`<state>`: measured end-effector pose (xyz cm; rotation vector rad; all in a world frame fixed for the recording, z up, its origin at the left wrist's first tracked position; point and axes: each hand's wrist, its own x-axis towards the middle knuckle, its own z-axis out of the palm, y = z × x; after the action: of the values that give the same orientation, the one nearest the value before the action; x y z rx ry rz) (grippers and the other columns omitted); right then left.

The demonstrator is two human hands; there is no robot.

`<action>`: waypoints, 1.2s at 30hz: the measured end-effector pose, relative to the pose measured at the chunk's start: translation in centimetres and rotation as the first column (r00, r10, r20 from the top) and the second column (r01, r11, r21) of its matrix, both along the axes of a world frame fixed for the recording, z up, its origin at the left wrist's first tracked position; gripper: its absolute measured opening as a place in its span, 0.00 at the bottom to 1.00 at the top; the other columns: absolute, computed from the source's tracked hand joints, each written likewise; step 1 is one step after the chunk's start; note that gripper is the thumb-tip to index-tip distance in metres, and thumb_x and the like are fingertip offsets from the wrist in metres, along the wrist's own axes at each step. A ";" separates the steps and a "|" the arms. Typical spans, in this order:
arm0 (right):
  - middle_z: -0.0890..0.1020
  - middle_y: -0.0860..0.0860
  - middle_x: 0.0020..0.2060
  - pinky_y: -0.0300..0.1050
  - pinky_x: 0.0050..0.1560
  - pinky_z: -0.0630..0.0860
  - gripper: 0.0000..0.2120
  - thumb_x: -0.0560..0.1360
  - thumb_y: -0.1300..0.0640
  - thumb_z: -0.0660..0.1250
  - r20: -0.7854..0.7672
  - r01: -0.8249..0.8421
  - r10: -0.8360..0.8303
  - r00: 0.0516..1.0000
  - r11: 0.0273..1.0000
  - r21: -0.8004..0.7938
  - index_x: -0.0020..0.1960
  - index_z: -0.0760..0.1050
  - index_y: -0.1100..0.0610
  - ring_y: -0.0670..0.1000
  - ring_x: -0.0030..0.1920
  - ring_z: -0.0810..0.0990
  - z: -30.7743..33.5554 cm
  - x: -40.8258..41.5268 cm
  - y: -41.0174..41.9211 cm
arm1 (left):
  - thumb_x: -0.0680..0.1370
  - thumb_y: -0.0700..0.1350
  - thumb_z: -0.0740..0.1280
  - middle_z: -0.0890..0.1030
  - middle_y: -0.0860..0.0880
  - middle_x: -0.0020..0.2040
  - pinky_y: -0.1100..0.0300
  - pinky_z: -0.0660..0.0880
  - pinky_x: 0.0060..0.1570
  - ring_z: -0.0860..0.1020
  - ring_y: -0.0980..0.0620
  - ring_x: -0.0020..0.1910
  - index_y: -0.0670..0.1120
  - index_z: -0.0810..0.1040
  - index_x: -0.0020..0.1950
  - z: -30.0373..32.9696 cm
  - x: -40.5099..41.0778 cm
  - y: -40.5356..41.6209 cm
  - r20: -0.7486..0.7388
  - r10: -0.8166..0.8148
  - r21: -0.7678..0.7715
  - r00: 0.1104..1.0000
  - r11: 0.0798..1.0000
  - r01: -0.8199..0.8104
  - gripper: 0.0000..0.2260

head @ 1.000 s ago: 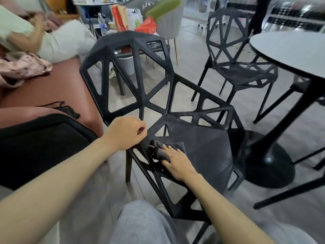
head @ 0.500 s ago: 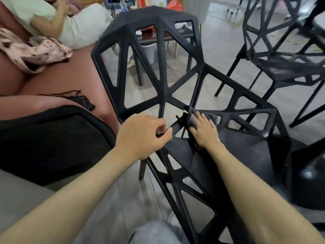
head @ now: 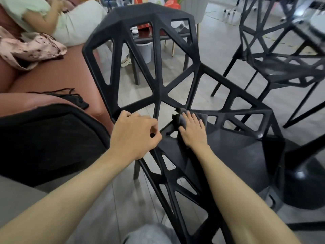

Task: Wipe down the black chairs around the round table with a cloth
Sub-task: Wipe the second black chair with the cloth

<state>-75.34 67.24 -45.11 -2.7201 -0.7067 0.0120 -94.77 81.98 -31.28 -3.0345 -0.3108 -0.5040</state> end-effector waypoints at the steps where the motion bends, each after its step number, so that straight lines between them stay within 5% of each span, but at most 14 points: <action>1: 0.52 0.46 0.83 0.52 0.81 0.43 0.30 0.83 0.47 0.55 -0.010 0.020 -0.020 1.000 0.999 0.041 0.84 0.53 0.49 0.49 0.83 0.49 0.0 -0.6 0.3 | 0.79 0.60 0.60 0.81 0.60 0.40 0.54 0.67 0.55 0.77 0.56 0.44 0.58 0.78 0.42 0.0 0.0 -0.1 -0.001 0.004 -0.009 1.000 1.000 -0.005 0.12; 4: 0.55 0.45 0.82 0.52 0.81 0.44 0.29 0.82 0.49 0.57 -0.058 -0.069 0.077 0.995 0.989 0.129 0.82 0.58 0.48 0.48 0.82 0.50 -0.5 -2.6 0.1 | 0.78 0.60 0.59 0.81 0.60 0.39 0.53 0.69 0.54 0.77 0.56 0.43 0.58 0.78 0.41 0.2 -0.1 -0.4 0.013 0.006 -0.036 1.000 0.999 -0.005 0.12; 7: 0.53 0.44 0.83 0.50 0.82 0.45 0.30 0.83 0.46 0.56 -0.017 -0.194 0.195 0.981 0.981 0.017 0.83 0.54 0.46 0.47 0.82 0.50 -0.6 -0.8 -1.2 | 0.78 0.60 0.57 0.80 0.60 0.37 0.54 0.70 0.53 0.75 0.56 0.40 0.58 0.75 0.39 0.2 -0.1 -0.4 0.023 -0.005 -0.040 1.000 0.999 0.006 0.13; 11: 0.52 0.46 0.83 0.52 0.82 0.44 0.31 0.82 0.45 0.55 -0.023 -0.126 0.126 0.992 0.991 -0.043 0.84 0.53 0.47 0.49 0.83 0.49 0.2 2.8 -0.7 | 0.78 0.60 0.58 0.79 0.60 0.36 0.55 0.69 0.53 0.76 0.56 0.39 0.57 0.76 0.38 0.1 0.0 -0.3 0.047 -0.022 -0.042 0.999 0.999 0.024 0.13; 16: 0.58 0.44 0.82 0.52 0.81 0.44 0.30 0.80 0.46 0.56 -0.011 -0.112 0.114 0.993 0.989 0.099 0.82 0.60 0.46 0.48 0.82 0.53 -0.6 0.7 -0.8 | 0.78 0.60 0.59 0.79 0.60 0.35 0.54 0.71 0.51 0.76 0.55 0.38 0.56 0.78 0.38 -0.1 -0.3 -0.4 0.084 -0.030 -0.094 0.996 0.995 0.038 0.14; 20: 0.55 0.44 0.82 0.53 0.82 0.47 0.30 0.82 0.46 0.56 -0.002 -0.229 0.229 0.973 0.972 -0.050 0.83 0.55 0.48 0.50 0.82 0.52 -0.1 2.7 -1.6 | 0.78 0.60 0.59 0.80 0.60 0.35 0.54 0.72 0.52 0.76 0.56 0.38 0.56 0.78 0.38 0.1 -0.1 -0.4 0.066 -0.035 -0.097 0.997 0.994 0.041 0.14; 24: 0.55 0.44 0.82 0.54 0.81 0.42 0.29 0.81 0.46 0.57 -0.074 -0.147 0.155 0.985 0.984 0.098 0.82 0.58 0.45 0.48 0.82 0.50 -0.3 -0.1 -0.2 | 0.78 0.59 0.61 0.81 0.60 0.36 0.54 0.73 0.51 0.76 0.57 0.36 0.57 0.78 0.38 0.2 -0.2 -0.5 0.101 -0.039 -0.117 0.994 0.992 0.051 0.13; 30: 0.60 0.44 0.81 0.51 0.82 0.45 0.30 0.78 0.48 0.57 -0.161 -0.365 0.403 0.901 0.904 0.221 0.80 0.65 0.46 0.46 0.82 0.53 0.8 -5.6 -0.6 | 0.79 0.60 0.62 0.81 0.58 0.36 0.52 0.75 0.48 0.76 0.56 0.36 0.56 0.79 0.39 0.4 -0.2 -0.6 0.090 -0.041 -0.087 0.995 0.995 0.048 0.13; 34: 0.60 0.43 0.81 0.48 0.81 0.47 0.30 0.79 0.52 0.63 -0.125 -0.529 0.547 0.827 0.835 0.151 0.81 0.62 0.45 0.45 0.82 0.53 0.9 -4.9 -2.2 | 0.79 0.60 0.61 0.79 0.58 0.34 0.54 0.73 0.46 0.75 0.55 0.36 0.56 0.78 0.38 0.3 -0.3 -0.6 0.075 -0.045 -0.060 0.996 0.997 0.050 0.14; 36: 0.58 0.43 0.82 0.51 0.80 0.49 0.32 0.78 0.52 0.65 -0.070 -0.498 0.500 0.863 0.866 0.040 0.81 0.61 0.45 0.49 0.82 0.55 0.5 -1.7 -2.2 | 0.79 0.59 0.60 0.79 0.58 0.33 0.55 0.72 0.44 0.74 0.55 0.35 0.56 0.77 0.37 0.3 -0.2 -0.5 0.074 -0.044 -0.063 0.996 0.997 0.049 0.14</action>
<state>-77.03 65.00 -44.60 -2.4208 -1.3573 0.2308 -94.93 81.48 -30.93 -3.0977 -0.2653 -0.6207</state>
